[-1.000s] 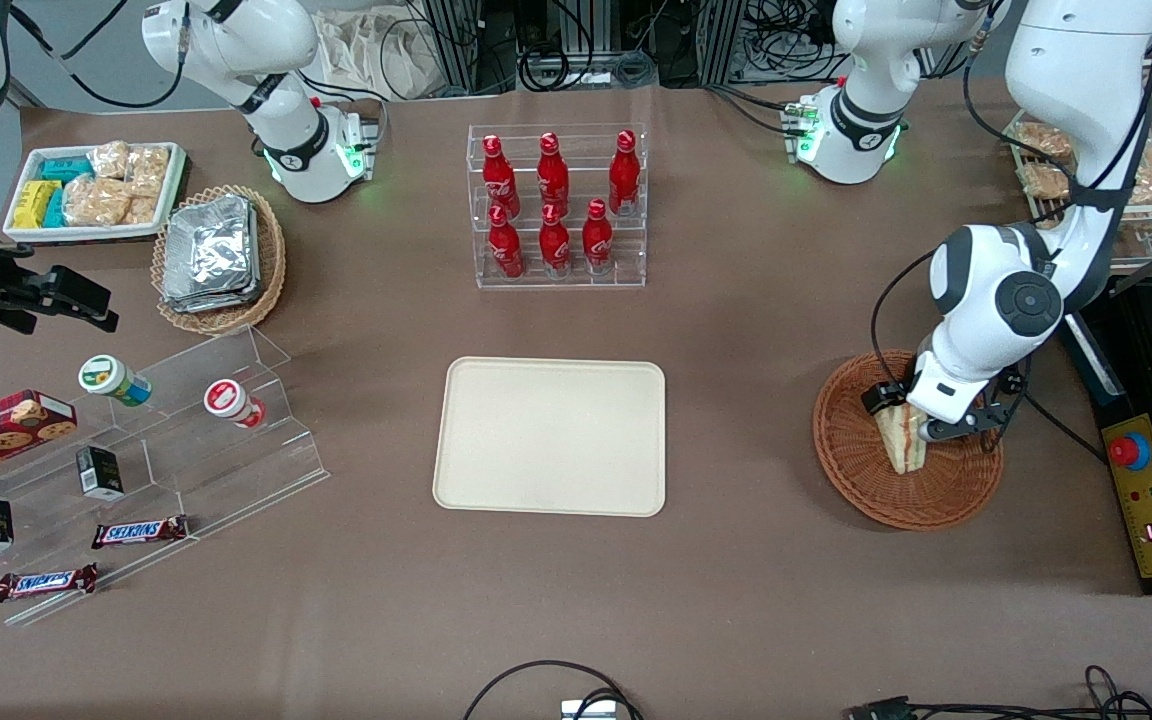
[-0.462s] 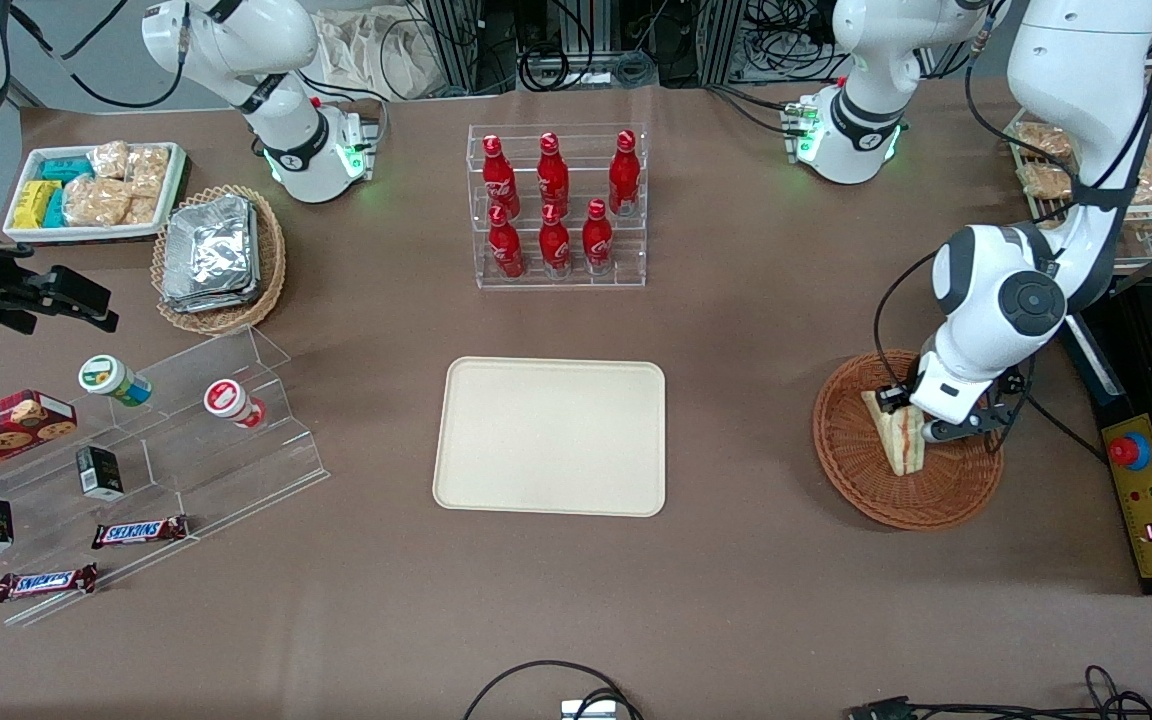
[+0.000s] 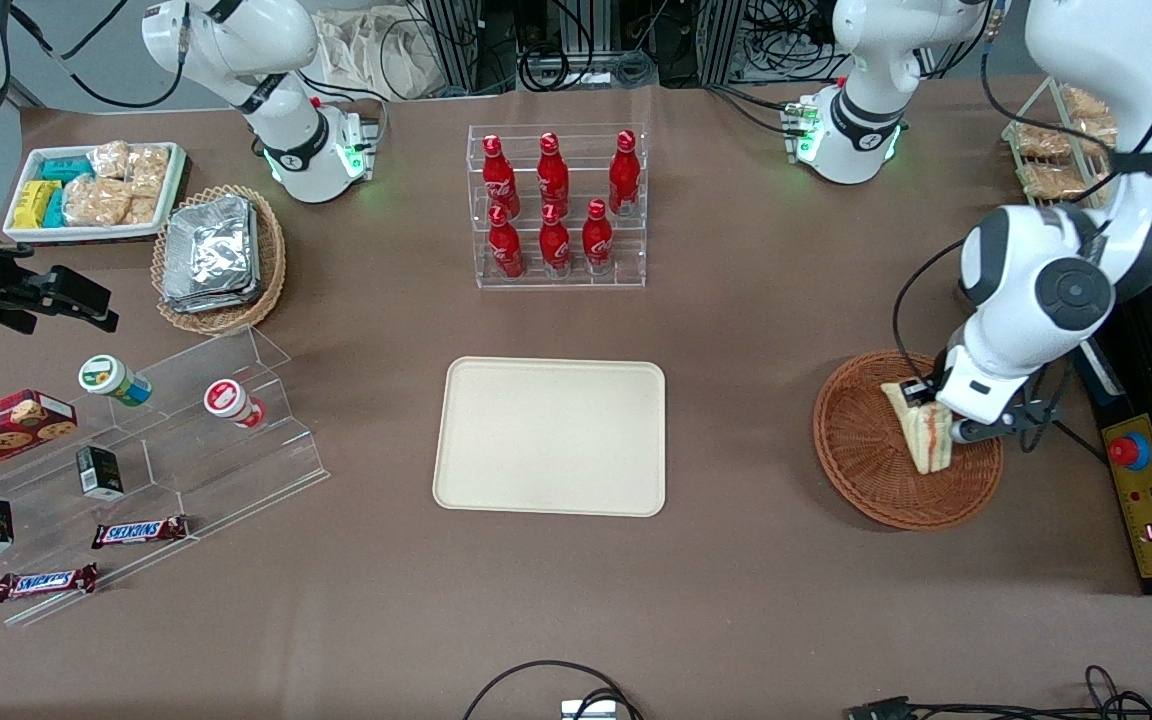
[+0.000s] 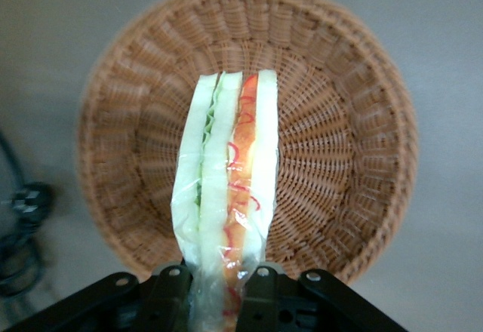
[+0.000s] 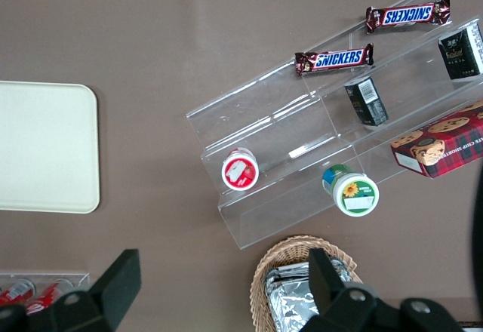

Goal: Place sandwich from basket to tray
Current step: 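Lift the sandwich out of the basket and carry it over the tray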

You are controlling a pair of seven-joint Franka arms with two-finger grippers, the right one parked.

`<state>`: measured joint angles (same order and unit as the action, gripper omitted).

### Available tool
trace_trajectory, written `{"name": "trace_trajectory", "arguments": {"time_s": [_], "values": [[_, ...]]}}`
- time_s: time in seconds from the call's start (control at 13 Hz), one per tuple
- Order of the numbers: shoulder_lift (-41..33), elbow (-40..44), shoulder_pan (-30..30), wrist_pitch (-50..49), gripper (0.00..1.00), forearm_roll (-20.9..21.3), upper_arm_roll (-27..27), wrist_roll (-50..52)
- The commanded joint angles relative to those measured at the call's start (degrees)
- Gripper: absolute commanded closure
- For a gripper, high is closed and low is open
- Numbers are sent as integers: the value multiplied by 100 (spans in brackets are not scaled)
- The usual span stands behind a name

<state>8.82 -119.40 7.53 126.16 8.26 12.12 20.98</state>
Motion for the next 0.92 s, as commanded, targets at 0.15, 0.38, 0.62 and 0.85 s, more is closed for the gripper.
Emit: {"name": "trace_trajectory", "arguments": {"time_s": [0.15,0.38,0.62,0.85], "values": [[40,1855,-77,-2004,94,176,799,134],[112,2491,-208,-2587,94,158,1196,178],[339,2938,-760,-2719,94,88,1241,466],[1005,3650,-1646,-2825,94,184,1232,1353]]}}
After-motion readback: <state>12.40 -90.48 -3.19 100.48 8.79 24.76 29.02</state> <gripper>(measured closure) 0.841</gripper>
